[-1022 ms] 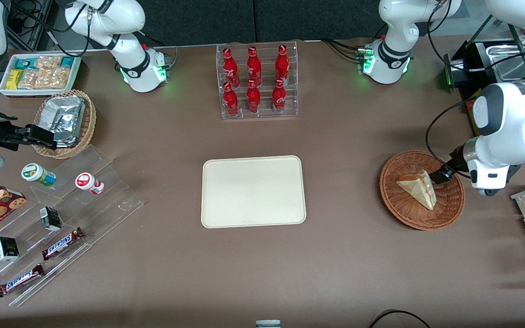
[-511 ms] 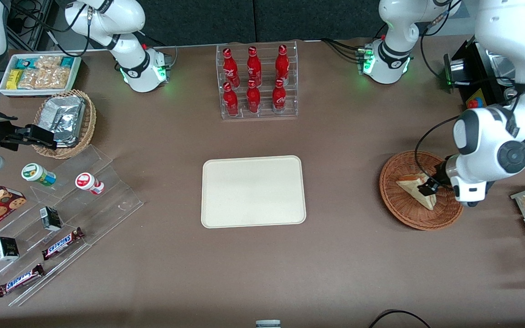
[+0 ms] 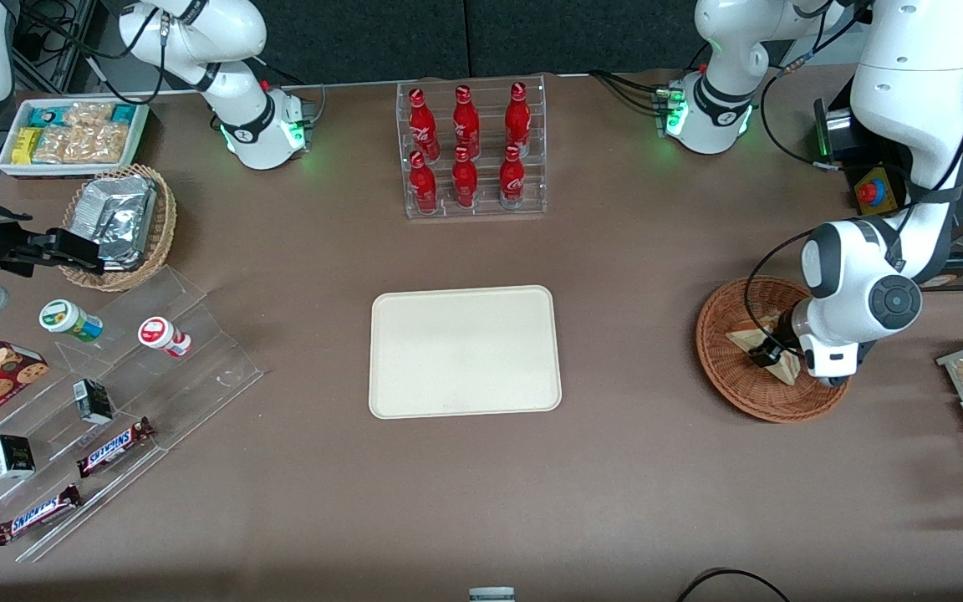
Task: Place sandwich from basket to tray
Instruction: 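Close the left gripper on the triangular sandwich and lift it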
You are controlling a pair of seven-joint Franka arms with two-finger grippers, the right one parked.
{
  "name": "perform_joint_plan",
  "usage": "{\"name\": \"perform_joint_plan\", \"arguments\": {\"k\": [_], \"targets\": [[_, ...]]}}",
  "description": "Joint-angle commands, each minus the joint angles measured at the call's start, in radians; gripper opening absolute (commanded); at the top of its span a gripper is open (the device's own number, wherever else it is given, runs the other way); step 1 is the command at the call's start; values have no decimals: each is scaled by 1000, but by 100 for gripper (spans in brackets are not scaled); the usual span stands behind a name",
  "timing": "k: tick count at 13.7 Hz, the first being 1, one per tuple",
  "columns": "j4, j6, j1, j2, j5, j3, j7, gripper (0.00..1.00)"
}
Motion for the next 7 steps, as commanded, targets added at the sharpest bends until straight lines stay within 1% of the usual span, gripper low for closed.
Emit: {"name": "perform_joint_plan", "arguments": {"k": [1,4,5,7], "targets": [[52,-132,-3,-73,-10,2,3,7],[276,-428,-12,-88,-12,-4,2,5],[353,-506,-18,-85,-13,-12,-1,5],[480,-604,-35,-84,-41,-64,-18,5]]}}
